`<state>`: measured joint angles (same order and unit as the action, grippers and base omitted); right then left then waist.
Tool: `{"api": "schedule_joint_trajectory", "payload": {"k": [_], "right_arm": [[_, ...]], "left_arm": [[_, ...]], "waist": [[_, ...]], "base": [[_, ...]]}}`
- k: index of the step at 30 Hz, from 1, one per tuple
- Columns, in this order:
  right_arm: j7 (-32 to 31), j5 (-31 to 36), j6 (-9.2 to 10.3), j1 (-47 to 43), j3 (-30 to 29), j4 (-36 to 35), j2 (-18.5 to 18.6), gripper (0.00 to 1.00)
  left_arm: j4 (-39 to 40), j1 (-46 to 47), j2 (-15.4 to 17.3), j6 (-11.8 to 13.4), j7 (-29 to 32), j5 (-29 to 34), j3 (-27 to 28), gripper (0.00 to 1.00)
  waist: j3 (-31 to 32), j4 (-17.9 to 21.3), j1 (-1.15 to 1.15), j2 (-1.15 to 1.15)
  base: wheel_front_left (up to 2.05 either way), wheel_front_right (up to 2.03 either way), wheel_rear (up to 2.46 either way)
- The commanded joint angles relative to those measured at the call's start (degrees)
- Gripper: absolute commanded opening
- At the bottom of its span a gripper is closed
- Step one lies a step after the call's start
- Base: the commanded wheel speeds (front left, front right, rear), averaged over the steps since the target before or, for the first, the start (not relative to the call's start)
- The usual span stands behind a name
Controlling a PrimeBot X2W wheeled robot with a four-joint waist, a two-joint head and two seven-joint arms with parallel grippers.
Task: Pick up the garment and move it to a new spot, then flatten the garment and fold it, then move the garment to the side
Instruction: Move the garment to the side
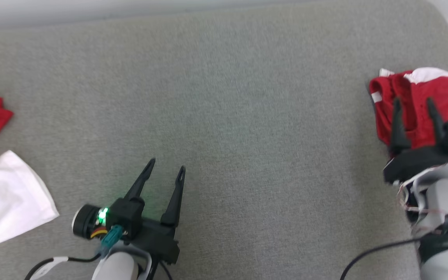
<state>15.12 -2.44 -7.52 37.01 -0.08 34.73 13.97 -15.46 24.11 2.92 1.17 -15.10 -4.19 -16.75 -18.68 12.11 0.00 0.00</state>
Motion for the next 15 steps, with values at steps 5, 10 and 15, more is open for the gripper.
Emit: {"api": "schedule_joint_trajectory", "payload": {"k": [5,10,15], "right_arm": [[0.04,-3.91,0.06,-6.22,4.12,-3.89,-1.41,1.00],[0.03,-5.50,0.06,-12.59,5.23,-8.57,-3.94,1.00],[0.02,-5.14,0.06,-17.26,5.59,-9.68,-5.76,1.00]], "left_arm": [[-0.89,-3.74,0.07,0.99,-0.06,-0.72,2.09,1.00],[-1.57,-6.76,0.04,1.61,-0.06,-1.00,4.62,1.00],[-2.30,-9.72,0.02,1.86,-0.06,-0.84,7.16,1.00]], "waist": [[6.20,-3.41,0.00,0.00],[9.04,-5.43,0.00,0.00],[11.84,-6.69,0.00,0.00]], "base": [[0.00,0.00,0.00],[0.00,0.00,0.00],[0.00,0.00,0.00]]}}
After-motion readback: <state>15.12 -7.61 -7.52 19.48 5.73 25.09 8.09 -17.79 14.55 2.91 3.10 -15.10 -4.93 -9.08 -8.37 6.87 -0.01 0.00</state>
